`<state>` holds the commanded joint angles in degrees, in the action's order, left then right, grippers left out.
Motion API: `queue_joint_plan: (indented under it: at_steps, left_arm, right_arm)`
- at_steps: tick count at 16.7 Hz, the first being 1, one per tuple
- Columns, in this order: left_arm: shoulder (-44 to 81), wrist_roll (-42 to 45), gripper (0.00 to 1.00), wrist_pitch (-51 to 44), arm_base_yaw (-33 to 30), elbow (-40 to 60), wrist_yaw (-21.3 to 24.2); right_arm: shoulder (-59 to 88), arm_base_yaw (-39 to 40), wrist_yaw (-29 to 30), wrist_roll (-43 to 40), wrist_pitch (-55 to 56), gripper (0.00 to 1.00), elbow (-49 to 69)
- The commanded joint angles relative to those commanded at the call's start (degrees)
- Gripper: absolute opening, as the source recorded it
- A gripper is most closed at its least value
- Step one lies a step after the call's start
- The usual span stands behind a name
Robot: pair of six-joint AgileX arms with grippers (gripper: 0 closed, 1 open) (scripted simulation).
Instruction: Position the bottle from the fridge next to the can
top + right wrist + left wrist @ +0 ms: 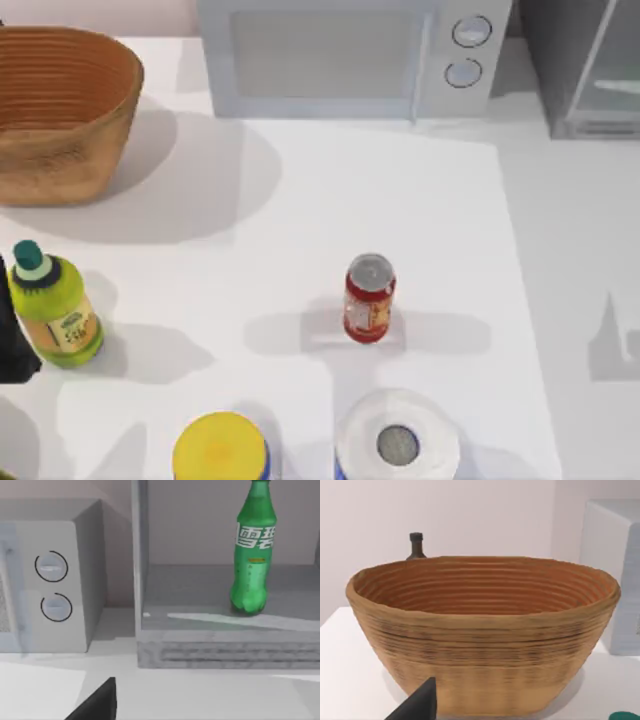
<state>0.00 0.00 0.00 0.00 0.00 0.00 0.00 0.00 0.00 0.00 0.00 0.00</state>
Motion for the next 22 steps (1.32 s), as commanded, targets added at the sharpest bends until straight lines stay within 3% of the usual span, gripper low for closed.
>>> queue_joint_plan:
  at_steps: [5,9,22]
  left_arm:
    - [0.0,0.0,1.0,0.0,0.0,0.0,0.0]
    - [0.0,0.0,1.0,0.0,0.0,0.0,0.0]
    - [0.0,0.0,1.0,0.0,0.0,0.0,0.0]
  right_arm:
    - [3.6,-0.6,-0.3,0.0,2.9,1.0,2.6]
    - [16.9,-2.4,-1.6,0.3,12.0,1.0,10.6]
    - [100.4,-9.9,-8.5,0.9,52.8,1.0,46.3]
